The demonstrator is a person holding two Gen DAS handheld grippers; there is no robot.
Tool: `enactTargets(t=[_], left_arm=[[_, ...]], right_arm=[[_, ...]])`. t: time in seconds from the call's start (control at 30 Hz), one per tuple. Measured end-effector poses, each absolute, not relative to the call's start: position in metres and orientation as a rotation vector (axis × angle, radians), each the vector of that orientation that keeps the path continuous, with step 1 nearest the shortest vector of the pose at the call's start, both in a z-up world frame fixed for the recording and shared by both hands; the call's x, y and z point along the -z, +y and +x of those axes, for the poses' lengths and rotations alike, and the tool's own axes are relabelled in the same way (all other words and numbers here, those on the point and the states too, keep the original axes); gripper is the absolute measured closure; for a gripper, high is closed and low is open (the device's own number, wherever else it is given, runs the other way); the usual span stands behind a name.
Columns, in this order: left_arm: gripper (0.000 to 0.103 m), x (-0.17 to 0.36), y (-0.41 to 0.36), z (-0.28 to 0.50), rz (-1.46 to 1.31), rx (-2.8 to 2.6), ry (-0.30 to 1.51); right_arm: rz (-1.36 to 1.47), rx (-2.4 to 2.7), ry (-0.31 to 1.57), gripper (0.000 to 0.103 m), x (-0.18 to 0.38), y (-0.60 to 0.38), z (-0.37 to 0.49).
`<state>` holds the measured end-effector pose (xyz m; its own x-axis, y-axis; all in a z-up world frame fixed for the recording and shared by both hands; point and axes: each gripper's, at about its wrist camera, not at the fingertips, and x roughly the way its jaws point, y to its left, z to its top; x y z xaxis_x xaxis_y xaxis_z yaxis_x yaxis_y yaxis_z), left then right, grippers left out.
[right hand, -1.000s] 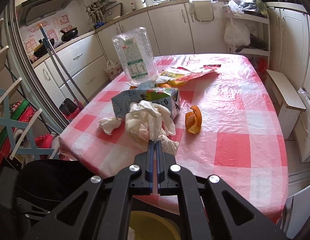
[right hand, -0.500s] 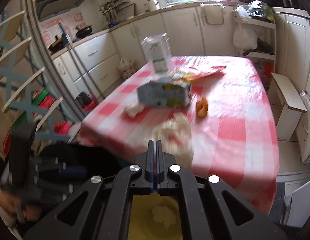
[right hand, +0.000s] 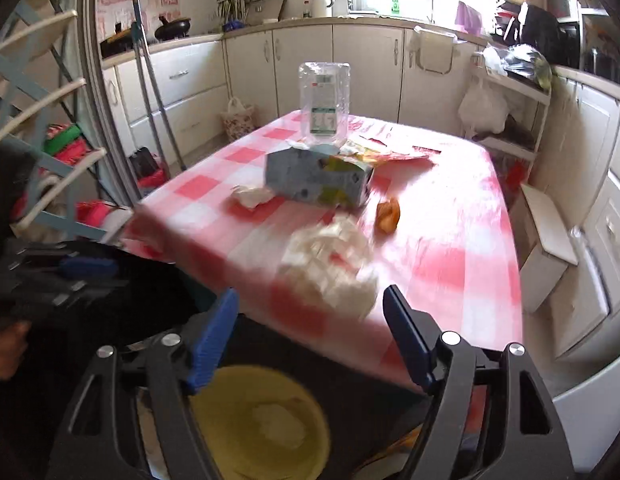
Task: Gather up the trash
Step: 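Grasp the large crumpled tissue with the right gripper and lift it, then lower the tissue into the yellow bin and open the right gripper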
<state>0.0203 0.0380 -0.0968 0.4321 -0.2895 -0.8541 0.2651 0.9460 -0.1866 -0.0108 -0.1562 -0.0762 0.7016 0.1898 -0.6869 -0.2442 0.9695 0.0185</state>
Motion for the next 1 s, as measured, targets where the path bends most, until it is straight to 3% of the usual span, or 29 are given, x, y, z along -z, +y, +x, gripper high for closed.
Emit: enactTargets(t=[0.13, 0.2, 0.37, 0.57, 0.77, 0.87, 0.97, 1.0], left_arm=[[0.051, 0.095, 0.037, 0.018, -0.03, 0.35, 1.061], [0.051, 0.094, 0.038, 0.018, -0.034, 0.35, 1.059], [0.051, 0.093, 0.043, 0.021, -0.047, 0.345, 1.054], [0.051, 0.088, 0.048, 0.022, -0.05, 0.333, 1.034], [0.051, 0.079, 0.045, 0.019, -0.019, 0.318, 0.998], [0.051, 0.074, 0.042, 0.015, 0.005, 0.315, 0.976], [0.05, 0.069, 0.038, 0.01, 0.033, 0.31, 0.95], [0.05, 0.067, 0.037, 0.009, 0.042, 0.309, 0.943]], right_arm=[[-0.148, -0.223, 0.808, 0.034, 0.099, -0.146, 0.031], [-0.144, -0.235, 0.845, 0.069, 0.111, -0.148, 0.042], [-0.075, -0.27, 0.817, 0.082, 0.1, -0.16, 0.03], [-0.047, -0.478, 0.853, 0.082, 0.086, -0.142, -0.017], [-0.103, -0.714, 1.096, 0.078, 0.13, -0.107, -0.06], [-0.151, -0.773, 1.197, 0.066, 0.15, -0.09, -0.066], [-0.176, -0.767, 1.275, 0.04, 0.164, -0.084, -0.067], [-0.184, -0.76, 1.282, 0.04, 0.166, -0.083, -0.067]])
